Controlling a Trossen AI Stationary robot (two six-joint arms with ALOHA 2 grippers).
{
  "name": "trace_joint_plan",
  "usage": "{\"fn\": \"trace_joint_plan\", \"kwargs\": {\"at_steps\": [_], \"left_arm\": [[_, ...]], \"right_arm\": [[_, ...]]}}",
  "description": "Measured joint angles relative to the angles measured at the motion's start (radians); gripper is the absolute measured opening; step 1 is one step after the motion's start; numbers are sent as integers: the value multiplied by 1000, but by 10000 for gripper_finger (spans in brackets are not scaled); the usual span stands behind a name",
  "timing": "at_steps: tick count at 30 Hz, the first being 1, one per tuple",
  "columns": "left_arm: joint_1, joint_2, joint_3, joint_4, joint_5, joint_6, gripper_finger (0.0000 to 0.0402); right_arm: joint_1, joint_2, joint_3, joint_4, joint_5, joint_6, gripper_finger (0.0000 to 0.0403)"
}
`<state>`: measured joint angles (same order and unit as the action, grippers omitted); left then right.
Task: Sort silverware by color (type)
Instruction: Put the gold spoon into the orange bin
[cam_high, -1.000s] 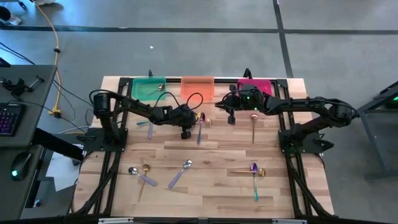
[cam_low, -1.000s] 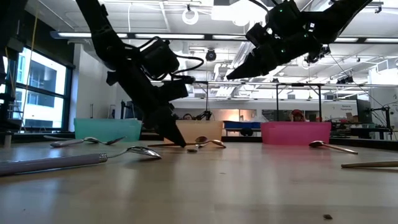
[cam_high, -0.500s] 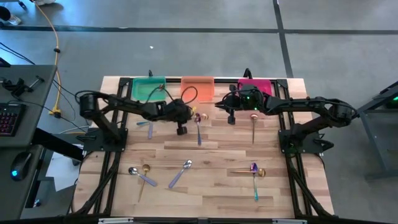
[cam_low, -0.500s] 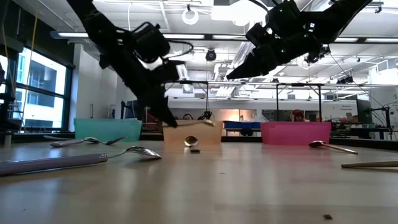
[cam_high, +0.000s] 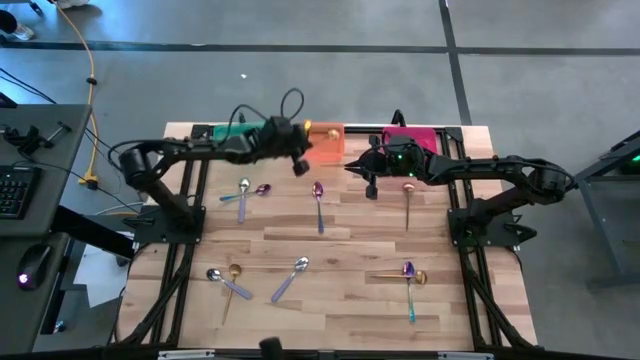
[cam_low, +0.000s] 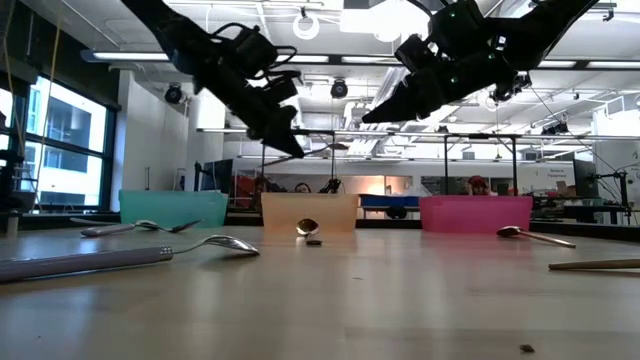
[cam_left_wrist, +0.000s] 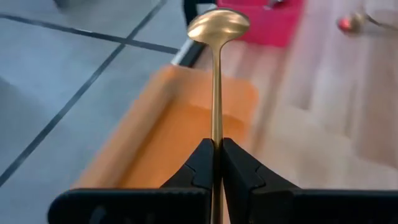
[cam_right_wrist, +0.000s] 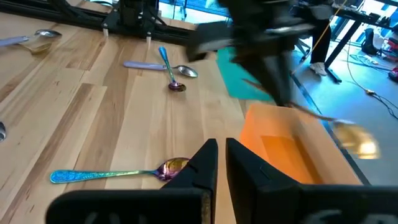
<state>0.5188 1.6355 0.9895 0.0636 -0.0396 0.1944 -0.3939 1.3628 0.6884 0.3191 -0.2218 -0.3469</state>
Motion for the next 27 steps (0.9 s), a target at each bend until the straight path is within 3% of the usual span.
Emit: {"fn": "trace_joint_plan", "kwargs": {"at_steps": [7,16,27], "left_arm": [[64,157,152,-31,32,-10,3],[94,304,161,-14,32,-26,3],[117,355,161,4,28,-27,3]], "right_arm": [[0,0,0,4,0,-14,16],[0,0,0,5,-4,-21,16],[0,0,0,6,-3,-21,16]]}}
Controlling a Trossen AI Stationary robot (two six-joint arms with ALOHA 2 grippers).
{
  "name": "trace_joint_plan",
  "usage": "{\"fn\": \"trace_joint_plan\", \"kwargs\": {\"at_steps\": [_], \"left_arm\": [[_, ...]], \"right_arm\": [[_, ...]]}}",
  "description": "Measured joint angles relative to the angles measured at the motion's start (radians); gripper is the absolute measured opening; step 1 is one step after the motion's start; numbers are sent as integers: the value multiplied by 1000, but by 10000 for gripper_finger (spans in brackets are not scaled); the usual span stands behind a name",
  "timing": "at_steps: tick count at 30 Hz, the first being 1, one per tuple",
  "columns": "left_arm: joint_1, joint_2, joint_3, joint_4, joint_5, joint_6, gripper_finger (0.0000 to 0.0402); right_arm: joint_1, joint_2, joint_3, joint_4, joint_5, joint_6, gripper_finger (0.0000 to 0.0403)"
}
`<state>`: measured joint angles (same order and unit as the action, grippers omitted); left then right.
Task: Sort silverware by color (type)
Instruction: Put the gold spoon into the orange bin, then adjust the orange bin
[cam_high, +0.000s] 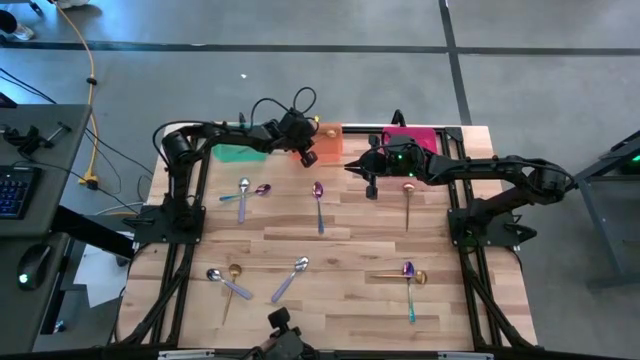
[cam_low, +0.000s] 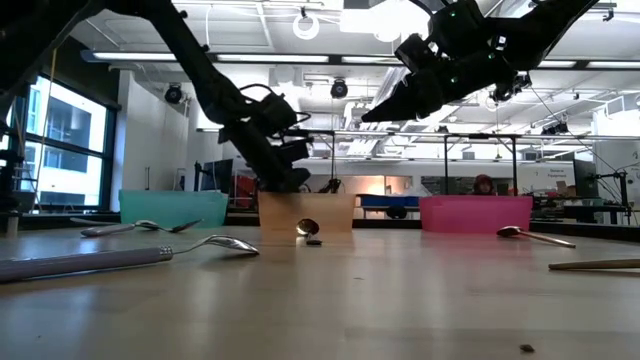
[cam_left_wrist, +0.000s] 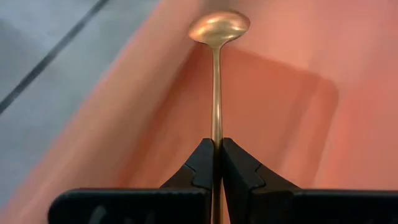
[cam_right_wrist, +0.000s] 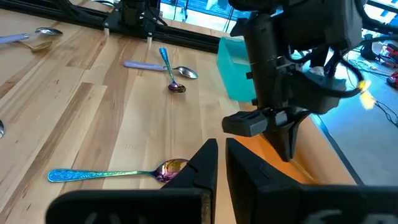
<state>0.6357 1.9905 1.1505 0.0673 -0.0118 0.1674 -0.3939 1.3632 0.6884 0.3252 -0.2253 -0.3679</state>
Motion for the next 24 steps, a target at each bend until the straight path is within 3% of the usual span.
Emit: {"fn": "trace_joint_plan", "kwargs": {"at_steps": [12,17,24], "left_arm": [[-1,-70,1,-9,0,29,83],[-13,-168,-29,-83,1,70,64],[-68,-331,-199,-149,8,100,4]], "right_arm": [[0,0,0,0,1,-4,16],[0,-4,0,-29,15,-5,16],[-13,-29,-1,-100,73,-18,16]]}}
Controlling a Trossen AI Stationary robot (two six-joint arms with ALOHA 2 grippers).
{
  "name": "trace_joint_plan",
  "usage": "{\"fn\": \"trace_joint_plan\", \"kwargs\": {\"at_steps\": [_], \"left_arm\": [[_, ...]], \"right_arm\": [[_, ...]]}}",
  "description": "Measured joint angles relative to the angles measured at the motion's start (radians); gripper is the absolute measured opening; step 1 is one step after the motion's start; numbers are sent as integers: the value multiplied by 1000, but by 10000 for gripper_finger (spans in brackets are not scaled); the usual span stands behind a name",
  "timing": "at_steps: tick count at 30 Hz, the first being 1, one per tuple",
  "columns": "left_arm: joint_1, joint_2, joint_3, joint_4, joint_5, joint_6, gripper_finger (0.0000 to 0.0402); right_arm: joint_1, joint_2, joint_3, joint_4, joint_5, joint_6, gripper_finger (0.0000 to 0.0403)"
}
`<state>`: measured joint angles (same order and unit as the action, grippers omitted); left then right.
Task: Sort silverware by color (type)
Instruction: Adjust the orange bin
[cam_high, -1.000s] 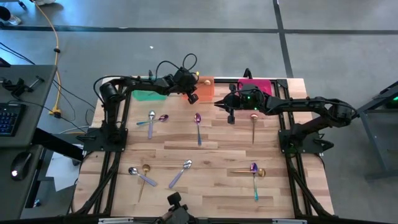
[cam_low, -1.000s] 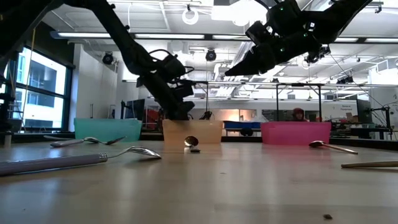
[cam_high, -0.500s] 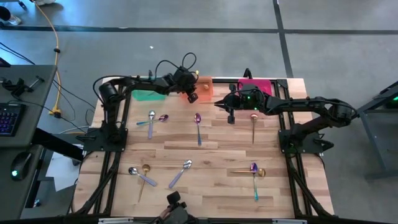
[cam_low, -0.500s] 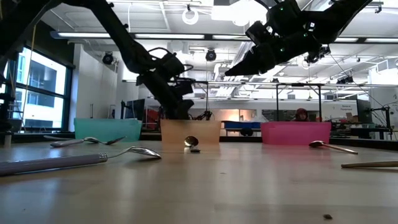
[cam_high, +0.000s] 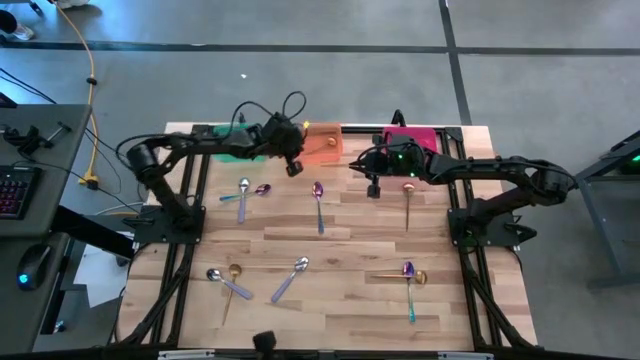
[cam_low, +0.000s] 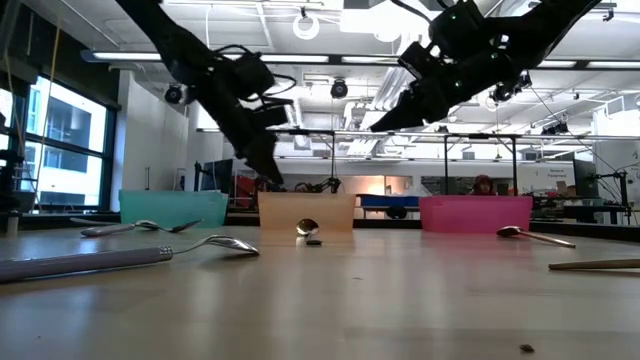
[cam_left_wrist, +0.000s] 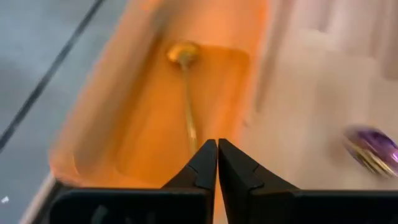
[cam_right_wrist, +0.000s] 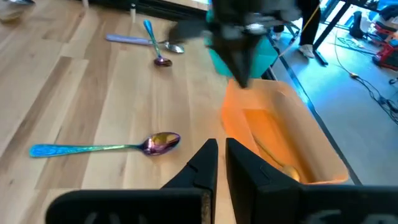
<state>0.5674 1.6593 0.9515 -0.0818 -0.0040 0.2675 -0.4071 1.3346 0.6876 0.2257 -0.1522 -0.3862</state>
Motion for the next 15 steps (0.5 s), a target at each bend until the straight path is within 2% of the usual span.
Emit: {"fn": "trace_joint_plan", "kwargs": {"at_steps": [7,11,15], "left_arm": [[-88,-108,-114,19,1,-6,1],[-108,-62,-124,38,-9,-11,0],[-74,6,-124,129,-32,-23,0]], "right_arm": [[-12,-1,0,-1,0,3,16],[-12,-1,0,3,-8,3,16],[-10,-1,0,-2,-14,16,16]]}}
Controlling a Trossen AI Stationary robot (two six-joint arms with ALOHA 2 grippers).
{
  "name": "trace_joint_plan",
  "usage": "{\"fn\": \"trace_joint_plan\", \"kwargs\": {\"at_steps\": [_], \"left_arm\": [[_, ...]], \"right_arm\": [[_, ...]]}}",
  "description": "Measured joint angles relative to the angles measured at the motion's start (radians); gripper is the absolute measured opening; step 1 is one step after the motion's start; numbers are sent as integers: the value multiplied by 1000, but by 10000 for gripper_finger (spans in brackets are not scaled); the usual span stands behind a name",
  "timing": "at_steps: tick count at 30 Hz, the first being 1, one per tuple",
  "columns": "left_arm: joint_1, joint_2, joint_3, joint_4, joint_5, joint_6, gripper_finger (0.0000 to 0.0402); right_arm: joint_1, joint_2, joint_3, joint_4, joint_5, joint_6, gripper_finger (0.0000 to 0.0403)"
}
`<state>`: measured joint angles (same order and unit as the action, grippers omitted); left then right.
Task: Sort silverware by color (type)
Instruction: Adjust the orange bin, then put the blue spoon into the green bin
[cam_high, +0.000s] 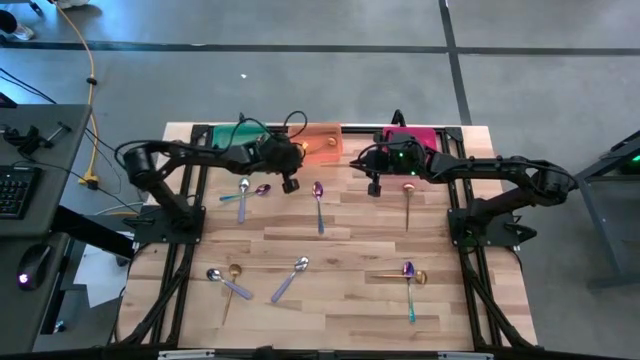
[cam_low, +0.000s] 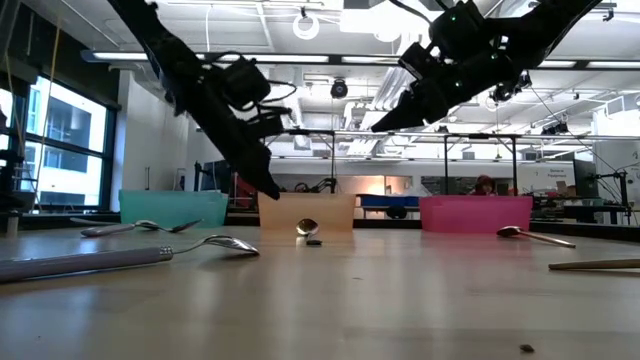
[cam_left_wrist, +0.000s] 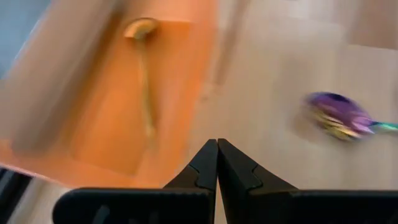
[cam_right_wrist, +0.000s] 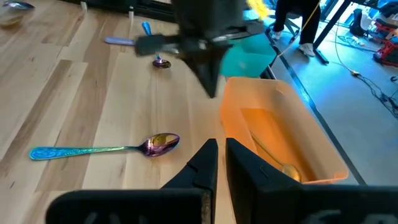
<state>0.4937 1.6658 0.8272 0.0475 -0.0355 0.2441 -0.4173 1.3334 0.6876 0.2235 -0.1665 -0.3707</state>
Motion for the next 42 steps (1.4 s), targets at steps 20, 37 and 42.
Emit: {"fn": "trace_joint_plan", "kwargs": {"at_steps": [20,37,42], "left_arm": [[51,-8,0,59,-3,-14,0],[-174,-250,0,-380,-2,-33,0],[-227,-320,0,-520,-1,-82,0]], "right_arm": [[-1,0,0,-21,-1,21,16],[22,8,-282,526,-129,170,16],[47,8,-324,581,-129,188,16]]}}
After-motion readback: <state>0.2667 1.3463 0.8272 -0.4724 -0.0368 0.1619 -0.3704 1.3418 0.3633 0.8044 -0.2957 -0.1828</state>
